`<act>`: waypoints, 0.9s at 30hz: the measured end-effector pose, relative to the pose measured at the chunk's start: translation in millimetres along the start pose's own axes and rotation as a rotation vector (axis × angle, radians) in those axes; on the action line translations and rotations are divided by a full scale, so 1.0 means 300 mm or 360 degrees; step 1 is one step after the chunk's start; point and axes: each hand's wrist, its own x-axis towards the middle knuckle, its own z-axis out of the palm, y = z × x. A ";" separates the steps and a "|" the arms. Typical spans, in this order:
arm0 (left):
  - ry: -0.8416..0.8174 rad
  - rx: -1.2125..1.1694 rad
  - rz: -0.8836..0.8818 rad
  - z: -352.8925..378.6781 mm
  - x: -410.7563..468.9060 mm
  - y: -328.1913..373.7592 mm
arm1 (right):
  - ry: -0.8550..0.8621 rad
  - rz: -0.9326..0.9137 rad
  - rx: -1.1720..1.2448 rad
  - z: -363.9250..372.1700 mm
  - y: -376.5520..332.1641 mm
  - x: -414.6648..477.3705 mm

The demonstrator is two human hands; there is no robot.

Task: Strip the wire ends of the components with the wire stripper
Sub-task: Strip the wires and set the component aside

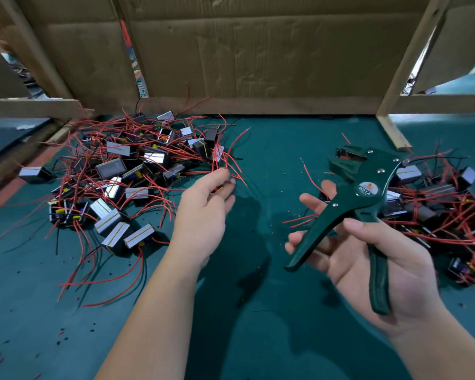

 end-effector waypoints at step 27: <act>-0.0291 -0.0186 0.0290 0.017 -0.042 0.012 | -0.0188 0.0442 0.0024 0.020 0.035 -0.004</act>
